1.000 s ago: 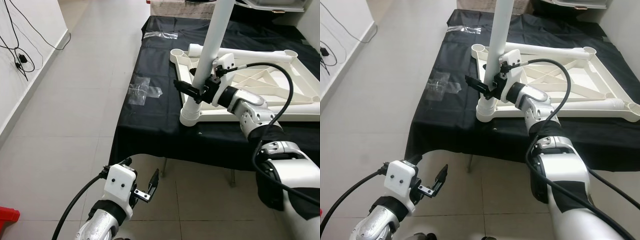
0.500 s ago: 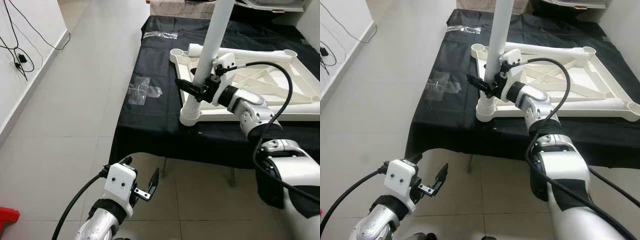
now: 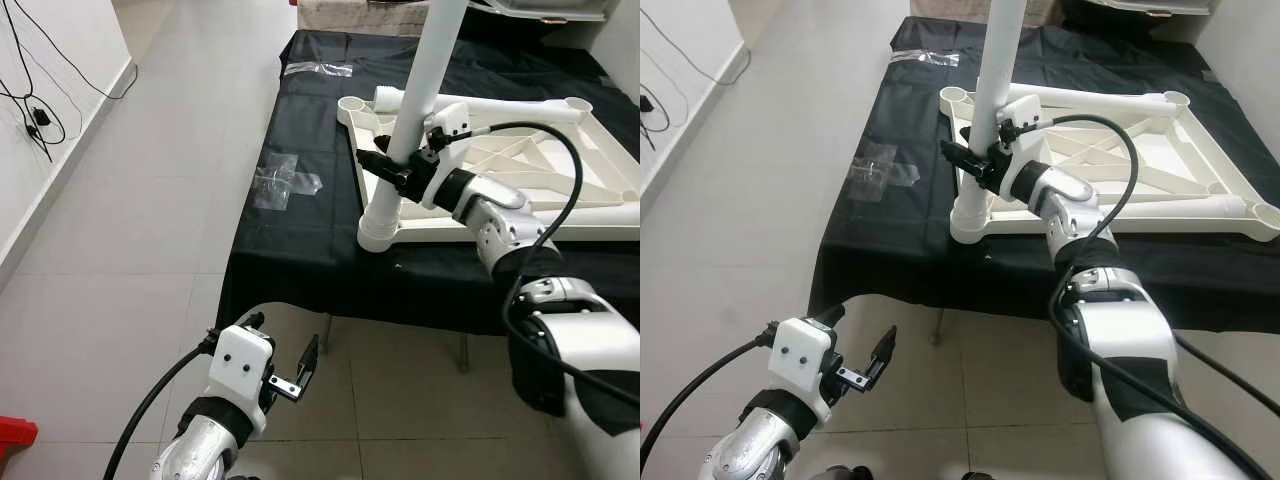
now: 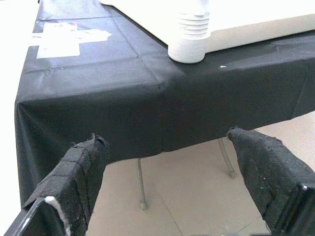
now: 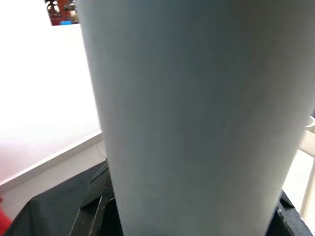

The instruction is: Building children table

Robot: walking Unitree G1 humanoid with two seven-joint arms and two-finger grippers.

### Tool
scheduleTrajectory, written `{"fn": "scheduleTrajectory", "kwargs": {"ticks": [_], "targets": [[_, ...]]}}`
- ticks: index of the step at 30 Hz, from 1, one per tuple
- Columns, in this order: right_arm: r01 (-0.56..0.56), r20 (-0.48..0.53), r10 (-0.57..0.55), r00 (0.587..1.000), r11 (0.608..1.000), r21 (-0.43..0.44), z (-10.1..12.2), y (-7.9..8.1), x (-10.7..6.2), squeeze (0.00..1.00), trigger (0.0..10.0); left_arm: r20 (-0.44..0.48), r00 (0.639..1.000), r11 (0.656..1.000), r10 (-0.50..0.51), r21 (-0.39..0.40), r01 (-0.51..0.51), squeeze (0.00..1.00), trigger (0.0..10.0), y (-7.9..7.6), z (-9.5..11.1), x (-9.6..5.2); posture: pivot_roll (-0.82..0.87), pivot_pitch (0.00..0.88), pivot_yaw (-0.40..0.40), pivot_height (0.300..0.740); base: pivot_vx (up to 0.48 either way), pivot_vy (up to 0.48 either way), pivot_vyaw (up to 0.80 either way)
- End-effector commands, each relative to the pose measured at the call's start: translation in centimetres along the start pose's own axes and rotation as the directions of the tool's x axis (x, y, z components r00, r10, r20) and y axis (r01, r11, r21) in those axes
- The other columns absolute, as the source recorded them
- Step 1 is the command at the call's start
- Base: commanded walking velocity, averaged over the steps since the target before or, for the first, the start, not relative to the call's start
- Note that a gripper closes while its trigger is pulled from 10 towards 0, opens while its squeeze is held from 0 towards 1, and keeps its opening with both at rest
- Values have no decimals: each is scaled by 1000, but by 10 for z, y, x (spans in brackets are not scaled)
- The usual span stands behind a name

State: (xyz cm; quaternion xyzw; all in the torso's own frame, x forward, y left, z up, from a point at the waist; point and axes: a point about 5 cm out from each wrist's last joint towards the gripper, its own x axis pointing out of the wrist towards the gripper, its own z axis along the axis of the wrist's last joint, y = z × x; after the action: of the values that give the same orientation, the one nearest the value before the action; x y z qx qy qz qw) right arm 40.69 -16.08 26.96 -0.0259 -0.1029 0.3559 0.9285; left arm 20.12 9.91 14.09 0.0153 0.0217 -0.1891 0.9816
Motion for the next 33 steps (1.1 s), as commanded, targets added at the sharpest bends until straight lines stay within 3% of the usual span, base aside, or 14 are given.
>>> {"fn": "scheduleTrajectory", "kwargs": {"ticks": [1, 8, 9, 10, 13, 15, 16, 17, 19, 20, 22, 29, 32, 33], "targets": [[65, -41, -64, 997, 997, 38, -20, 2, -3, 0, 0, -31, 1000, 1000, 1, 7, -1, 0, 10000, 0, -5, -1, 94, 205, -69, 740, 0, 0, 0], [375, -69, -372, 926, 927, 21, -36, -8, -12, 0, 0, -34, 999, 1000, 0, 8, 0, 0, 10000, 1, -7, 0, 89, 199, -65, 740, 0, 0, 0], [506, -80, -503, 860, 863, 10, -44, -12, -18, 0, 0, -35, 999, 1000, -1, 9, 2, 0, 10000, 2, -7, 1, 88, 198, -62, 740, 0, 0, 0], [506, -80, -503, 860, 863, 10, -44, -12, -18, 0, 0, -35, 999, 1000, -1, 9, 2, 0, 10000, 2, -7, 1, 88, 198, -62, 740, 0, 0, 0], [796, -104, -794, 599, 604, -33, -57, -16, -37, 0, 0, -35, 999, 1000, -6, 14, 7, 0, 10000, 3, -8, 3, 83, 194, -60, 740, 0, 0, 0], [796, -104, -794, 599, 604, -33, -57, -16, -37, 0, 0, -35, 999, 1000, -6, 14, 7, 0, 10000, 3, -8, 3, 83, 194, -60, 740, 0, 0, 0], [832, -99, -831, 547, 553, -48, -58, -15, -40, 0, 0, -35, 999, 1000, -7, 14, 7, 0, 10000, 3, -8, 3, 83, 194, -60, 740, 0, 0, 0], [832, -99, -831, 547, 553, -48, -58, -15, -40, 0, 0, -35, 999, 1000, -7, 14, 7, 0, 10000, 3, -8, 3, 83, 194, -60, 740, 0, 0, 0], [908, -114, -904, 412, 418, -34, -59, 2, -37, 0, 0, -35, 999, 1000, -7, 18, 7, 0, 10000, 3, -8, 4, 84, 192, -59, 740, 0, 0, 0], [908, -114, -904, 412, 418, -34, -59, 2, -37, 0, 0, -35, 999, 1000, -7, 18, 7, 0, 10000, 3, -8, 4, 84, 192, -59, 740, 0, 0, 0], [959, -136, -950, 283, 284, 9, -59, 22, -30, 0, 0, -35, 999, 1000, -5, 19, 6, 0, 10000, 4, -9, 5, 85, 190, -55, 740, 0, 0, 0], [986, -226, -960, 167, 157, 64, -60, 53, -2, 0, 0, -36, 999, 1000, -6, 23, 7, 0, 10000, 4, -9, 5, 95, 182, -59, 740, 0, 0, 0], [985, -249, -953, 171, 156, 76, -59, 62, 5, 0, 588, -37, 999, 1000, -8, 23, 8, 0, 10000, 4, -10, 5, 94, 179, -60, 740, 0, 0, 0], [978, -250, -946, 207, 192, 82, -58, 65, 9, 0, 10000, -37, 999, 1000, -8, 22, 9, 0, 10000, 3, -10, 5, 95, 178, -60, 740, 0, 0, 0]]}}
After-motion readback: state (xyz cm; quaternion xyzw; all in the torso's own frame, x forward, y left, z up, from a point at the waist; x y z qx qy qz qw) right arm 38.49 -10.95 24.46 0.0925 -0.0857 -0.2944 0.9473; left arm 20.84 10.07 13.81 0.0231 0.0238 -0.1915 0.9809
